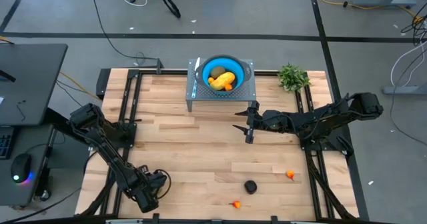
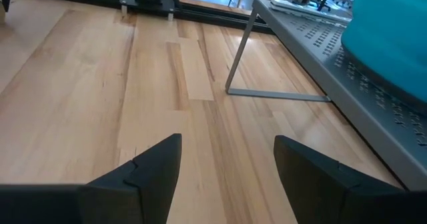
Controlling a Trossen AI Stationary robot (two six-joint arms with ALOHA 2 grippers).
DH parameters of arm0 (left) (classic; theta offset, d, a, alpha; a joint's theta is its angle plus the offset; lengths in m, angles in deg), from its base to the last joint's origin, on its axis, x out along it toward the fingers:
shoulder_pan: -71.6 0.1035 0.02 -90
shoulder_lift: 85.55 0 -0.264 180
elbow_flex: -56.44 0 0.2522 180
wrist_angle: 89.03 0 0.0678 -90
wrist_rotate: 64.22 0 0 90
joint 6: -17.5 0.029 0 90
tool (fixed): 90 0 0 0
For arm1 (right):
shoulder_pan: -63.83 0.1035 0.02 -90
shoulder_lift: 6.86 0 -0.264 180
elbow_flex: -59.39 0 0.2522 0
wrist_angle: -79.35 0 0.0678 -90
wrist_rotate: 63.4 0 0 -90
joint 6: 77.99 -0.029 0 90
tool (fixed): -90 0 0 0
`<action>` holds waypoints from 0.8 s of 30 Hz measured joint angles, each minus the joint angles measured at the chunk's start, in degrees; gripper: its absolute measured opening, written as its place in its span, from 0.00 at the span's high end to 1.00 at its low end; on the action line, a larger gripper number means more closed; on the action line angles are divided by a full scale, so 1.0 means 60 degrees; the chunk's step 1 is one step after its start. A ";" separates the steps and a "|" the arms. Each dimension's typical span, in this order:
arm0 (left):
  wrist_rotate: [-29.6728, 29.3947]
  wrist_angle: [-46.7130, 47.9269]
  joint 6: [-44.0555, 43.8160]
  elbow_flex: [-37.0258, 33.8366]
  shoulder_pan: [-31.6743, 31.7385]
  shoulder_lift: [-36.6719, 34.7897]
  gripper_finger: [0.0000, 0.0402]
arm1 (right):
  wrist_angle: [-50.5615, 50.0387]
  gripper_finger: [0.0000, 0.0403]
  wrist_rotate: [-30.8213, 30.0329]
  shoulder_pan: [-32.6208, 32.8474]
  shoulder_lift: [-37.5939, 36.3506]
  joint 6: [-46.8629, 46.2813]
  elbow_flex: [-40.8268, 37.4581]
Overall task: Pick & Place Fruit
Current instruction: Put the brown kiwi into the blue strainer bowl
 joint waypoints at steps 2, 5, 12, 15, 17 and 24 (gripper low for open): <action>0.0001 0.0000 -0.0108 0.0000 0.0000 0.0001 0.37 | 0.0000 0.38 0.0000 0.0000 0.0000 0.0003 0.0000; 0.0063 -0.0013 -0.0171 0.0000 0.0000 0.0004 0.38 | 0.0004 0.38 0.0000 0.0000 0.0000 0.0000 0.0000; 0.0022 -0.0485 0.0456 0.0000 0.0300 0.0020 0.39 | 0.0080 0.38 -0.0002 0.0000 0.0000 0.0002 0.0000; 0.0733 -0.0568 0.0952 -0.0004 0.0652 -0.0042 0.38 | 0.0106 0.38 -0.0004 0.0000 0.0000 -0.0026 0.0000; 0.1272 -0.0568 0.1316 -0.0004 0.0912 -0.0186 0.39 | 0.0106 0.38 -0.0004 0.0000 0.0000 -0.0094 0.0000; 0.0133 -0.0617 0.3230 -0.0004 0.1761 -0.1062 0.39 | -0.0012 0.38 0.0004 0.0000 0.0000 -0.0578 0.0000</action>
